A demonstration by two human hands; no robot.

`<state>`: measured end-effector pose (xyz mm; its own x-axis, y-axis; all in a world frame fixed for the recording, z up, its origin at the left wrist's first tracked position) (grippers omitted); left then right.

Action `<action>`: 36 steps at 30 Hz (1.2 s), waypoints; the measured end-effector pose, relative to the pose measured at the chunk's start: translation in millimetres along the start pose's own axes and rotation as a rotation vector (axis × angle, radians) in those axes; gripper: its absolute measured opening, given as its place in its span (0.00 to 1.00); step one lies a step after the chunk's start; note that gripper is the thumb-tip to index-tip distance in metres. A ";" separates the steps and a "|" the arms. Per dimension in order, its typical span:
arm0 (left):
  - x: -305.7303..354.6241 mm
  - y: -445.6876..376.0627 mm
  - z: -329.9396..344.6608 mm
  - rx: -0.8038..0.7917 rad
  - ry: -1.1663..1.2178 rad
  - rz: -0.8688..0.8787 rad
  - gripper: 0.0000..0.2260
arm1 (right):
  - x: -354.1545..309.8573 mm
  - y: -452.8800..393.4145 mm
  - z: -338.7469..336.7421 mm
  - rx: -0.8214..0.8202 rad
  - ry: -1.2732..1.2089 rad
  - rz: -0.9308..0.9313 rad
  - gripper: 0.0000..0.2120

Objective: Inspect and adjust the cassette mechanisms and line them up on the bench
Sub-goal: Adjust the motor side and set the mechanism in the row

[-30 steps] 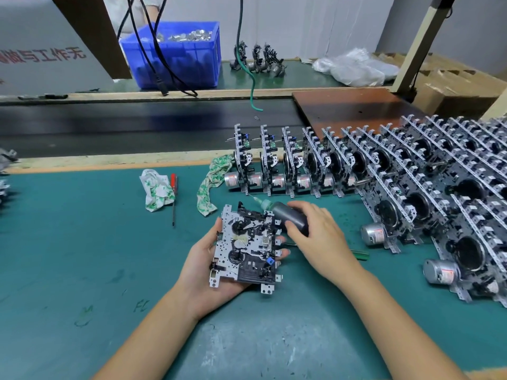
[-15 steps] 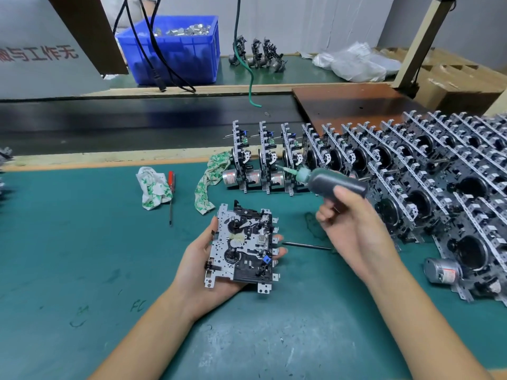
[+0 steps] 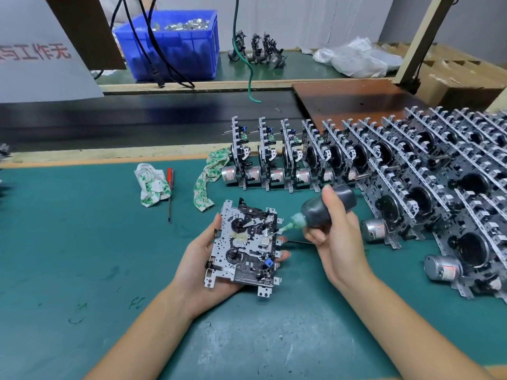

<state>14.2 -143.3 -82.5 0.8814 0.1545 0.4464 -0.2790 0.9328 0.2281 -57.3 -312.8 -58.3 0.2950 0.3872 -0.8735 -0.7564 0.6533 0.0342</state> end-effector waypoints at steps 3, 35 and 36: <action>0.4 0.5 1.0 0.012 0.007 0.001 0.27 | -2.1 0.7 1.4 0.017 0.020 -0.020 0.12; -3.5 1.0 -4.0 -0.071 0.036 -0.096 0.28 | -16.5 -5.3 -7.2 -0.052 0.159 -0.204 0.15; -3.9 1.1 -3.9 -0.075 0.037 -0.100 0.28 | -15.9 -5.8 -8.5 -0.047 0.233 -0.217 0.15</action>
<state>11.9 -141.7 -87.3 0.9173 0.0700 0.3921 -0.1609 0.9657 0.2039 -62.6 -328.2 -48.7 0.3147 0.0797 -0.9458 -0.7181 0.6717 -0.1824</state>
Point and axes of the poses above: each hand's wrist, its own y-axis away from the middle knuckle, its own z-axis out of the palm, x = y × z, the point moved 1 cm from there along -y, towards the middle knuckle, and after that the axes turned 4 degrees about -z, right-handed, at the moved point
